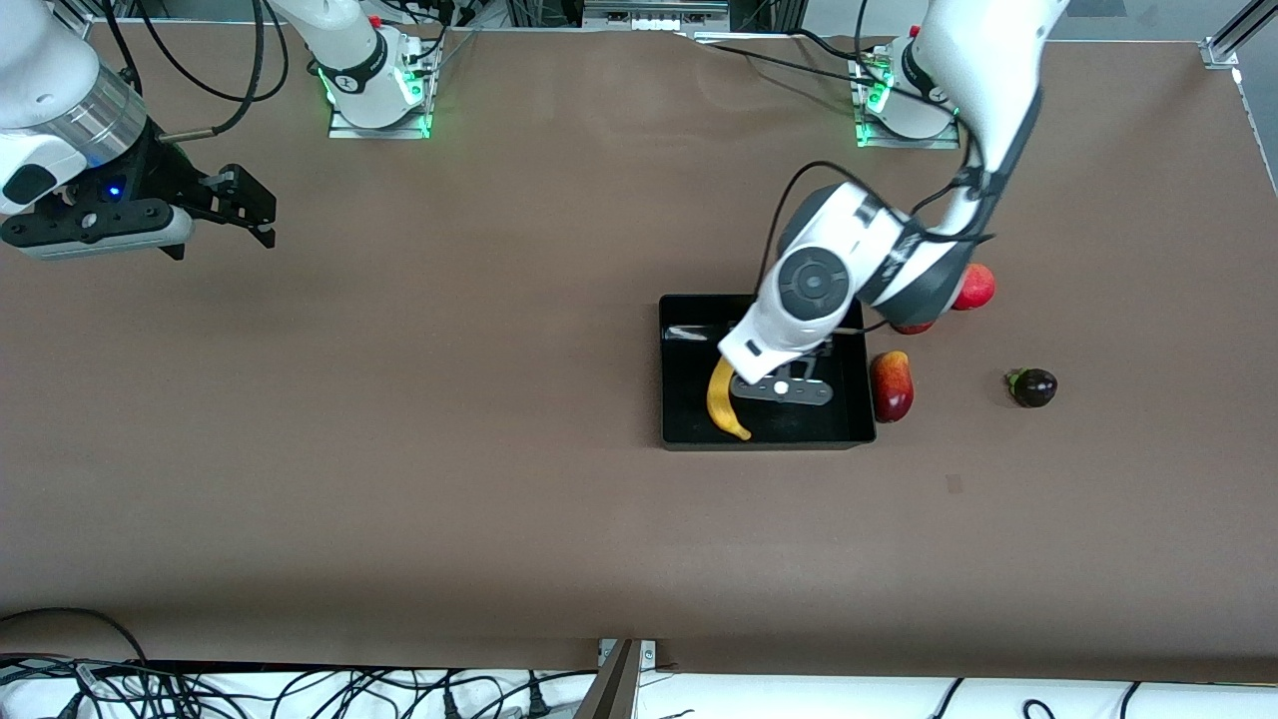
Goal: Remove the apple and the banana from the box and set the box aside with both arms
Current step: 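Move the left gripper into the tray and grasp the yellow banana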
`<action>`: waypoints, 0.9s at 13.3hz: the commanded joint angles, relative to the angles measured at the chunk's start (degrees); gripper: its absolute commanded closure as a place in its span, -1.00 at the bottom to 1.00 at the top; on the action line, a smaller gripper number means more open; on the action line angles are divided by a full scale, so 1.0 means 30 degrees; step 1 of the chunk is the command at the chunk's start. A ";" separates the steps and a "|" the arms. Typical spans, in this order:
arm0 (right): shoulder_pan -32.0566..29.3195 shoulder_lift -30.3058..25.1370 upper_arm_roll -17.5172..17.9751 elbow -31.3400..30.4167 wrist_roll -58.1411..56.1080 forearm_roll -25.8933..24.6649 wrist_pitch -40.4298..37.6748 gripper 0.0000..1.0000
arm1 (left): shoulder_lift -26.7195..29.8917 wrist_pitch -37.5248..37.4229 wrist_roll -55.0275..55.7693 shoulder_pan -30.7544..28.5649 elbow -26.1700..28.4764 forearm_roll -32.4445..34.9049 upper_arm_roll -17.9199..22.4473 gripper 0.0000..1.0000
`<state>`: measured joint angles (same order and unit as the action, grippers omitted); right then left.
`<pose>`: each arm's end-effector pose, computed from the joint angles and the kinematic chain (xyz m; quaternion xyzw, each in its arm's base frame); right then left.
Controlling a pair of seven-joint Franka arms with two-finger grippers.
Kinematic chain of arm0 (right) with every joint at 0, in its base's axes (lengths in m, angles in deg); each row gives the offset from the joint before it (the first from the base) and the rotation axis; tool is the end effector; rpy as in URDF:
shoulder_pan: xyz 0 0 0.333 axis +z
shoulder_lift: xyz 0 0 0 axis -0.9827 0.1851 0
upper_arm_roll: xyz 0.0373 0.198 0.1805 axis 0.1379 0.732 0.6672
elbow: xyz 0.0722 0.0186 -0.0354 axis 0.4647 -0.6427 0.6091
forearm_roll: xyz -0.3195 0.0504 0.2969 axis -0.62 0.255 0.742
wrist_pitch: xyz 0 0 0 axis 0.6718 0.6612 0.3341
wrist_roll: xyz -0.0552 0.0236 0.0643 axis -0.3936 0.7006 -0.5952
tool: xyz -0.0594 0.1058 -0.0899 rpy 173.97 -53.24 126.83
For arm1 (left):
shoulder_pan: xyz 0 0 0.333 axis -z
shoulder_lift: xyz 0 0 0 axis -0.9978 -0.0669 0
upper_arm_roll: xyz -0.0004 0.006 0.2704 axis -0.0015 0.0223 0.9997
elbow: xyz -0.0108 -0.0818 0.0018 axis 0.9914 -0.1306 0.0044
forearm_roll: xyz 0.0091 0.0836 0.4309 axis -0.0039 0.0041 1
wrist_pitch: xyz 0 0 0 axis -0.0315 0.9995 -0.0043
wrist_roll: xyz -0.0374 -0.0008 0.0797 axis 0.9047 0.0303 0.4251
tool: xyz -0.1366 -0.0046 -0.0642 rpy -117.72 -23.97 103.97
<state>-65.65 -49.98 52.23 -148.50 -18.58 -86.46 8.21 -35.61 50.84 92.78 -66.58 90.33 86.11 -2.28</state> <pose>0.5965 0.1121 0.5190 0.9958 0.0845 0.0349 0.0100 0.5792 -0.3612 0.1709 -0.9959 0.0395 0.0795 0.0168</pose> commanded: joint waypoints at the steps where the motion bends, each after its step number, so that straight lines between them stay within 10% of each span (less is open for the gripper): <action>1: 0.0010 -0.0034 0.0025 0.0235 0.0029 0.0260 -0.0236 -1.00 | -0.1272 0.0885 0.0405 0.0562 -0.0434 -0.0022 0.0207 -1.00; 12: 0.0010 -0.0034 -0.0004 0.0235 0.0029 0.0260 -0.0324 -1.00 | -0.1831 0.5547 0.1167 0.0623 0.2497 0.0098 0.0207 -0.82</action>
<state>-65.65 -49.98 52.23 -148.50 -18.58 -86.46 8.19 -41.20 66.42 95.38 -64.94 96.94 86.12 -2.09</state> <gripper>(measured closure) 0.000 0.000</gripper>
